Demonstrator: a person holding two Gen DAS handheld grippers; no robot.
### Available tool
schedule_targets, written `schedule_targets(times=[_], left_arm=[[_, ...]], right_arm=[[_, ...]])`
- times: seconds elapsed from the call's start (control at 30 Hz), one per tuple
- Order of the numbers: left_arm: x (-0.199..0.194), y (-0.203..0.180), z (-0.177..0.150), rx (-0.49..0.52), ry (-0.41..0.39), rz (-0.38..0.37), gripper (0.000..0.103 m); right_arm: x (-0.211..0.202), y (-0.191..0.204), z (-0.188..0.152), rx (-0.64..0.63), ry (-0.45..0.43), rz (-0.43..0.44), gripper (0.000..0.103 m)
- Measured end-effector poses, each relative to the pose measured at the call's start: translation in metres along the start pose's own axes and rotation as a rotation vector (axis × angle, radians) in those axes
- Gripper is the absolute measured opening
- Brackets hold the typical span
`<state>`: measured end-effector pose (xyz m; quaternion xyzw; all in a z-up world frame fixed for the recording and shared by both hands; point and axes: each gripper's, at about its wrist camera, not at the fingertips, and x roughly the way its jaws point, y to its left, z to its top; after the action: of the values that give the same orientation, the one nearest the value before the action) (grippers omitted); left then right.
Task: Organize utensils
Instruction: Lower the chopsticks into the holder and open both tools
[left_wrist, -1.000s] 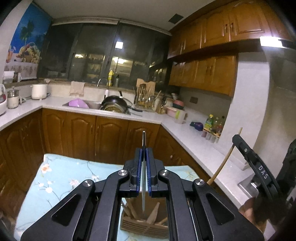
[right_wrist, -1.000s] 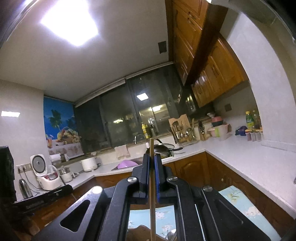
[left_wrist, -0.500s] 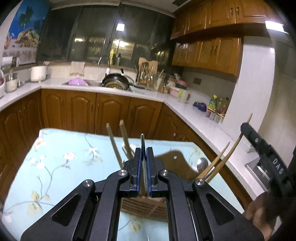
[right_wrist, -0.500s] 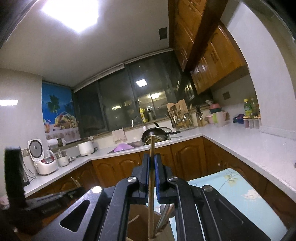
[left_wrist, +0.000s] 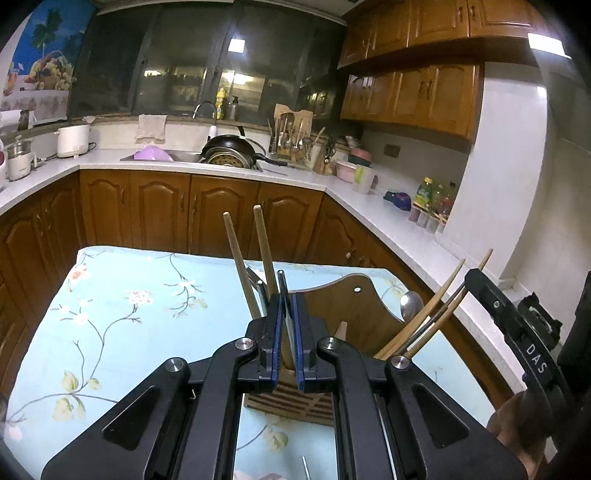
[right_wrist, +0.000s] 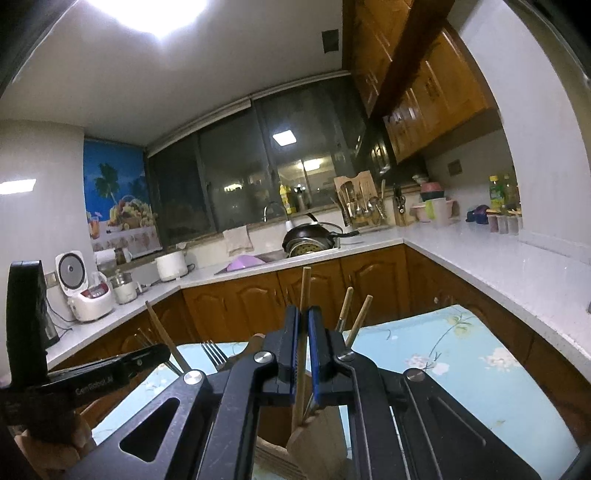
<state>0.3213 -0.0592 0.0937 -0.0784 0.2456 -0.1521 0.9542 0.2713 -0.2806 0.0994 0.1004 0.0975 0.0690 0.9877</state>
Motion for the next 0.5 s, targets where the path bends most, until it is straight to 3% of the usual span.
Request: schedule_targets(times=[0.3,0.33,0.43,0.5], left_arm=[[-0.0006,0.0003,0.0016,-0.017,0.033,0.003,0.006],[-0.001,0.0003,0.0018,-0.019,0.039,0.0,0.007],[-0.0039,-0.0004,0.0017,-0.017,0.043,-0.007,0.013],[-0.0086,-0.0021,0.001,-0.015,0.037,-0.007,0.028]], right_arm=[[0.0039,-0.0028,0.0067,0.002,0.042,0.0,0.006],[0.0044,-0.0029,0.0071,0.003,0.047,0.002,0.01],[0.0037,-0.0039,0.007,0.014,0.055,0.003,0.011],[0.0012,-0.0052,0.0081,0.021,0.058,0.005,0.012]])
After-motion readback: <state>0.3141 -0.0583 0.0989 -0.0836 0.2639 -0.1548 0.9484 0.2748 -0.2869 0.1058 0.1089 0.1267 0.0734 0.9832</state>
